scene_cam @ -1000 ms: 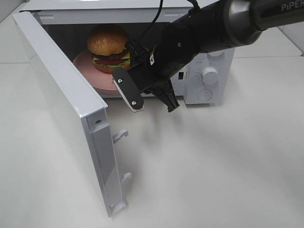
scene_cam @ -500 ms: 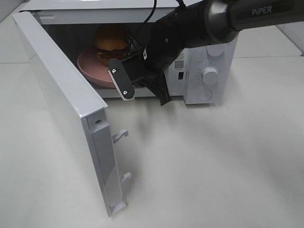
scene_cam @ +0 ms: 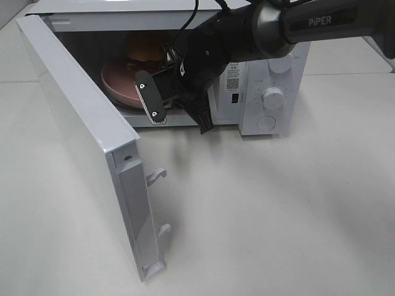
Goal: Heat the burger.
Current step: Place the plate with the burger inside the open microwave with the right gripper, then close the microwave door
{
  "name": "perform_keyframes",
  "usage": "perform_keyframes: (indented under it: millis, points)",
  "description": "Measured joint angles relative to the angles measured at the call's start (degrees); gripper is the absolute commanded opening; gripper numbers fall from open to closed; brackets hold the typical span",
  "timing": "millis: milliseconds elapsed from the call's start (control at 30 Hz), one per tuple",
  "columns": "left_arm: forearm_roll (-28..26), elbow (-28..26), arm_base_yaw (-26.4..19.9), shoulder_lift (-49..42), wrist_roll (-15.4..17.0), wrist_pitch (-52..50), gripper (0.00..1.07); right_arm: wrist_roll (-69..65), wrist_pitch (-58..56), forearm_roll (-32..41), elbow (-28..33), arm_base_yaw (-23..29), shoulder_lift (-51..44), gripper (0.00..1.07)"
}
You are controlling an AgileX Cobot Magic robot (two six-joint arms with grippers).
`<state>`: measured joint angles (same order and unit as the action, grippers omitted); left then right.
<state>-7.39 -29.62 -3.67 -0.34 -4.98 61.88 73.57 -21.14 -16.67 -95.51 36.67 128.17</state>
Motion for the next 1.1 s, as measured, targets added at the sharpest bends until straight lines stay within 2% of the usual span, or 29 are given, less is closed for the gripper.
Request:
perform_keyframes:
  millis: [67, 233, 300, 500, 567, 1100]
  points:
    - [0.00, 0.00, 0.00, 0.00, 0.00, 0.00, 1.02, -0.11, 0.00, -0.06, -0.17, 0.00, 0.00, 0.08]
    - [0.00, 0.00, 0.00, 0.00, 0.00, 0.00, 1.02, -0.11, 0.06, -0.06, -0.46, 0.00, 0.00, 0.13]
    - [0.00, 0.00, 0.00, 0.00, 0.00, 0.00, 1.02, -0.11, 0.92, -0.29, -0.52, 0.00, 0.00, 0.21]
    - [0.00, 0.00, 0.00, 0.00, 0.00, 0.00, 1.02, -0.11, 2.52, -0.46, -0.86, 0.00, -0.11, 0.28]
    - [0.00, 0.00, 0.00, 0.00, 0.00, 0.00, 1.02, -0.11, 2.92, -0.46, -0.92, 0.00, -0.11, 0.33]
    - [0.00, 0.00, 0.00, 0.00, 0.00, 0.00, 1.02, -0.17, 3.38, -0.46, 1.83, 0.00, -0.97, 0.34]
